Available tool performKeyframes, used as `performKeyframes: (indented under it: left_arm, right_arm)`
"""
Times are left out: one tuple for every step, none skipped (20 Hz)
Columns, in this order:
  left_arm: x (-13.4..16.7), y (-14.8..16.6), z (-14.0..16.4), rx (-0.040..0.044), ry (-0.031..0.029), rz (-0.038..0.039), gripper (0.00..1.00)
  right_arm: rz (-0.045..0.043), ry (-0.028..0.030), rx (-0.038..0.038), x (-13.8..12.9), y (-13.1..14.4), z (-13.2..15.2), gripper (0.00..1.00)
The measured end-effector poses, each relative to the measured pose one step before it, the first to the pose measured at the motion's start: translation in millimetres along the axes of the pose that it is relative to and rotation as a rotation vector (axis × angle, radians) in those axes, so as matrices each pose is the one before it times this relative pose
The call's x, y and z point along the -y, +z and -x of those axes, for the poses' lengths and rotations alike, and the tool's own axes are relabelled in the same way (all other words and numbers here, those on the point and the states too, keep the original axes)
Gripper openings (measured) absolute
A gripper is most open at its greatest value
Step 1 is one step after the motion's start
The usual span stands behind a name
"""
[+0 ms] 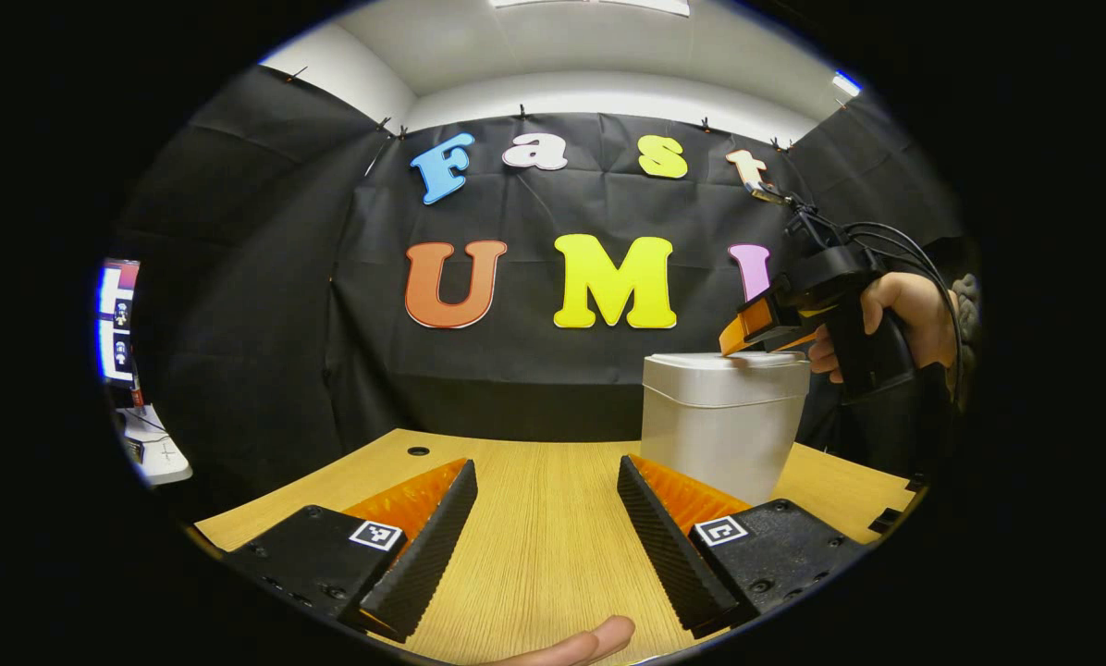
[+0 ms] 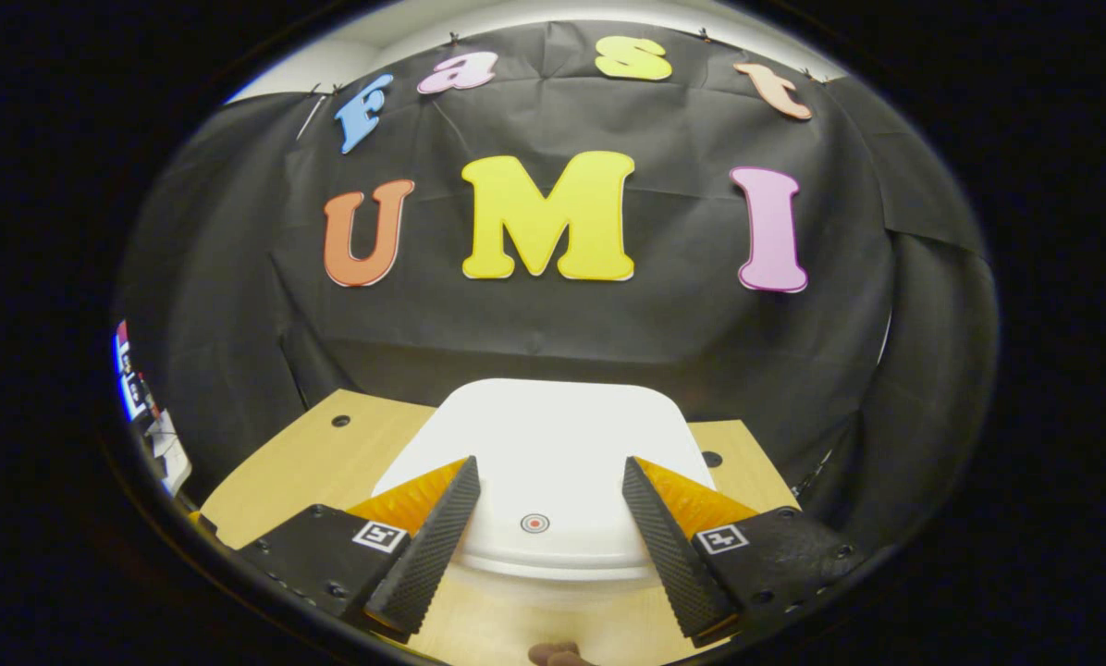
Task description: Press the lid of the desktop garbage bin to open it, pick up the crumpled paper on the desktop and throw it into the bin, then pick up the pop can on the desktop and drop it into the bin, and finally close the garbage bin lid.
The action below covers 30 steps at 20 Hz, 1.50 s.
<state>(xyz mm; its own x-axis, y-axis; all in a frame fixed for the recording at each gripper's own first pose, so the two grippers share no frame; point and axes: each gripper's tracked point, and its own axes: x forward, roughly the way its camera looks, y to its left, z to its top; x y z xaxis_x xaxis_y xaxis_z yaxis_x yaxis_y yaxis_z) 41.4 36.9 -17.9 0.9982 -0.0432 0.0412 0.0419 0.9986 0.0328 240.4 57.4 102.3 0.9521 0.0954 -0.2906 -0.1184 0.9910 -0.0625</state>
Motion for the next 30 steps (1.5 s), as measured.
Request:
performKeyframes:
  left_arm:
    - [-0.16, 0.89, 0.25, 0.00267, -0.00016, -0.00199, 0.99]
    - [-0.26, 0.45, -0.09, 0.00283, -0.0003, -0.00146, 0.99]
    - [-0.8, 1.1, -0.34, 0.0014, 0.00216, -0.00075, 0.99]
    - [-2.62, -1.73, 0.63, -0.00348, 0.00693, -0.00136, 0.99]
    - [-1.0, -0.91, -0.07, -0.00157, 0.00298, -0.00089, 0.94]
    - [1.11, 1.31, 0.36, 0.00169, -0.00258, 0.00065, 0.99]
    - [0.27, 0.5, -0.46, 0.00129, -0.00173, -0.00027, 0.99]
    - [-1.06, -0.08, -0.19, 0.00161, 0.00101, 0.00014, 0.98]
    - [-1.21, -0.57, -0.3, -0.00117, 0.00252, 0.0014, 0.98]
    - [-0.21, -0.75, -0.55, -0.00181, 0.00102, 0.00241, 0.98]
    - [1.09, -0.93, -0.75, -0.00433, -0.00068, 0.0035, 0.98]
    - [1.67, -0.95, -0.03, -0.00559, -0.00259, 0.00428, 0.98]
    - [3.34, -0.35, 0.42, -0.00265, -0.00731, 0.00297, 0.94]
    - [1.65, -0.75, 1.09, -0.00239, -0.00751, 0.00272, 0.99]
    - [2.09, 0.78, -0.12, 0.00034, -0.00437, -0.00129, 0.99]
    - [0.58, 2.03, 0.91, 0.00665, -0.00089, -0.00422, 0.99]
    - [-1.16, 2.85, 1.17, 0.00775, 0.0019, -0.0032, 0.99]
    - [-1.01, 1.18, 1.02, 0.00706, 0.00002, -0.00393, 0.99]
    - [-1.13, 1.55, 0.42, 0.00678, 0.00072, -0.00392, 0.99]
    - [-0.91, 0.5, -0.16, 0.00379, 0.00071, -0.0016, 0.99]
    - [-1.71, -0.86, -1.05, 0.00266, 0.00218, 0.0008, 0.99]
    - [-1.52, 0.37, -0.4, 0.00202, 0.00214, 0.00181, 0.99]
    - [-1.05, -0.39, -0.9, -0.00058, 0.0021, 0.00237, 0.99]
    - [-1.75, -2.11, -0.45, -0.00525, 0.00318, 0.00201, 0.99]
    - [-1.6, -1.28, -0.74, -0.0052, 0.00474, 0.00244, 0.99]
    - [-1.82, -0.45, -1.19, -0.00413, 0.00535, 0.00304, 0.99]
    - [-0.95, -1.29, -0.04, -0.00385, 0.0026, 0.00317, 0.99]
    - [0.82, -1.58, -0.95, -0.00242, 0.00058, 0.00177, 0.99]
    - [0.25, -0.62, -0.18, -0.00355, -0.00036, 0.00075, 0.99]
    - [0.64, 0.16, 0.4, -0.00198, 0.00055, -0.00021, 0.99]
  right_arm:
    - [0.00177, 0.00138, 0.01783, -0.83, -1.66, 0.24, 0.96]
    - [0.00729, 0.00009, 0.01412, 0.77, -2.22, 0.3, 0.98]
    - [0.00069, -0.00109, 0.01158, 0.09, -2.79, -1.14, 0.98]
    - [-0.00542, -0.00138, 0.01505, 0.87, -0.36, 1.31, 1.0]
    - [-0.00736, -0.00218, 0.01445, 0.22, -1.13, -0.24, 0.99]
    - [-0.00051, -0.00522, 0.01585, -0.29, -0.88, -0.39, 0.99]
    - [0.00203, -0.00664, 0.02232, -0.12, 0.21, -0.32, 0.99]
    - [-0.00296, -0.00433, 0.01745, -0.41, -1.48, 0.14, 1.0]
    - [-0.005, -0.00434, 0.02616, 0.24, 0.0, -0.73, 1.0]
    - [0.00224, -0.00342, 0.02761, -0.97, -1.73, -0.49, 1.0]
    - [-0.01396, -0.00799, 0.03756, 0.18, -1.94, 0.72, 1.0]
    - [-0.01719, -0.01332, 0.04614, 0.75, 0.29, 0.61, 1.0]
    - [0.01135, -0.02259, 0.04566, 0.4, 3.86, 1.57, 1.0]
    - [-0.01403, -0.02054, 0.03678, 0.17, -0.94, 0.38, 1.0]
    - [0.00323, -0.01746, 0.01979, 0.29, 0.14, 1.27, 0.99]
    - [-0.00781, -0.01023, 0.02975, 0.2, 1.32, 1.28, 1.0]
    - [-0.0021, -0.00432, 0.02921, -0.5, 1.6, 0.46, 0.99]
    - [-0.0099, 0.00142, 0.02437, -0.1, 1.98, 1.67, 0.98]
    - [-0.01897, 0.00636, 0.02559, -0.31, 4.08, 1.49, 0.98]
    - [-0.00247, 0.00807, 0.00449, -0.27, -3.11, 1.88, 0.98]
    - [0.01774, 0.0089, 0.00817, -0.39, 0.15, 3.02, 0.99]
    - [0.01197, 0.00176, -0.00679, 2.78, -1.24, 5.42, 0.97]
    - [-0.01025, 0.01036, -0.005, 1.62, 2.27, 6.23, 0.97]
    - [-0.01307, -0.00641, -0.01947, 3.63, -0.19, 7.69, 0.97]
    - [-0.01543, -0.01719, -0.01186, 5.93, -0.18, 7.14, 0.98]
    - [-0.01134, -0.01073, -0.0113, 4.25, 0.95, 10.32, 0.98]
    - [-0.00614, -0.01599, -0.01535, 4.68, -3.19, 7.95, 0.97]
    - [-0.0032, 0.0039, -0.01885, 1.14, -5.83, 9.93, 0.96]
    - [0.00759, 0.0014, -0.0106, 1.83, -4.01, 9.13, 0.95]
    - [0.0044, 0.00103, -0.00669, 4.88, -2.43, 9.51, 0.97]
